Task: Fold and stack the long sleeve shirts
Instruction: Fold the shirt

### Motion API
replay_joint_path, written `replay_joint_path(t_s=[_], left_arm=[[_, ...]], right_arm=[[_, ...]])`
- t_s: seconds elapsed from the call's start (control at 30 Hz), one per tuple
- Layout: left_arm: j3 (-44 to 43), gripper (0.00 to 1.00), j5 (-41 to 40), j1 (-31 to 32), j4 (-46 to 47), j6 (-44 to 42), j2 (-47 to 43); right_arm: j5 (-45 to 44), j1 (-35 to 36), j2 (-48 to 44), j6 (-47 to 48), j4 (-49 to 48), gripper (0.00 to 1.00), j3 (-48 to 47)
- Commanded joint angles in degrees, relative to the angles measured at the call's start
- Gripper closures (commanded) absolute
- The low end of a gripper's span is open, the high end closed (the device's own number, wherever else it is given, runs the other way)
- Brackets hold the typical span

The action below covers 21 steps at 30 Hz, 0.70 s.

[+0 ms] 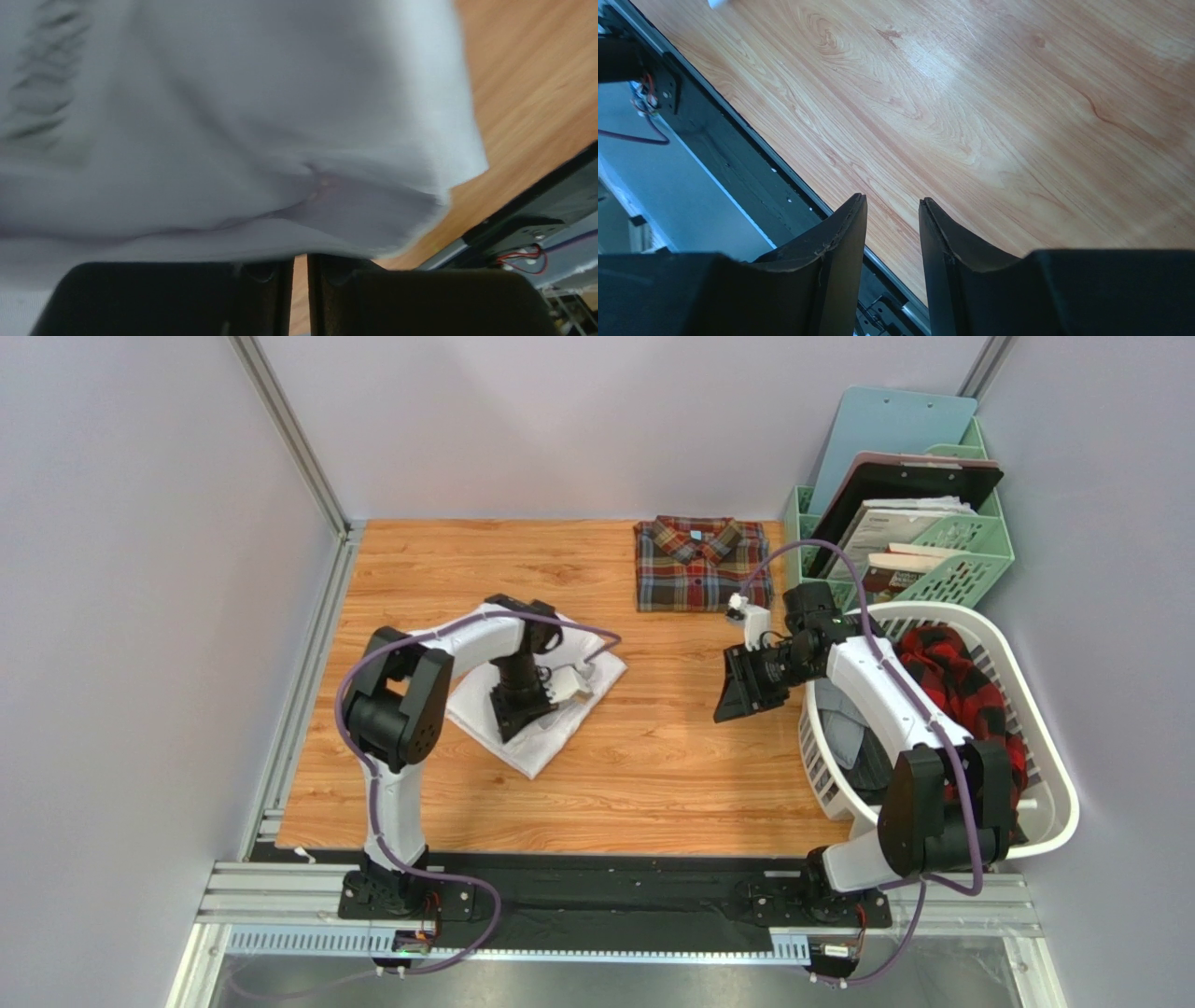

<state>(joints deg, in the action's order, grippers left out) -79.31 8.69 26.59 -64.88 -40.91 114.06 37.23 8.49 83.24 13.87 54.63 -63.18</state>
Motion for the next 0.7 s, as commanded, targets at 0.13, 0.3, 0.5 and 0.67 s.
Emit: replay_joint_path(t_s=[0.13,0.3,0.5,0.67], left_arm=[[-15.1,0.85,25.8,23.4,-2.7,22.1,10.2],[-22.3,0.73,36.3,18.0,1.5,23.8,3.7],[-18.3,0.58,37.4,0.9,2.8,24.7,-7.7],[-10.9,0.57,37.7,-10.8,6.4,27.8,-11.4]], right_arm=[[5.4,-5.3,-0.9,-2.3,-0.1,0.61,0.3],[4.4,-5.2,-0.1,-2.5,-0.5,0.61,-1.8],[4.1,-0.7,2.4,-5.9,-4.6,0.62,-1.2],[-0.8,9.8,6.1,-5.9,-7.6,0.62,-0.6]])
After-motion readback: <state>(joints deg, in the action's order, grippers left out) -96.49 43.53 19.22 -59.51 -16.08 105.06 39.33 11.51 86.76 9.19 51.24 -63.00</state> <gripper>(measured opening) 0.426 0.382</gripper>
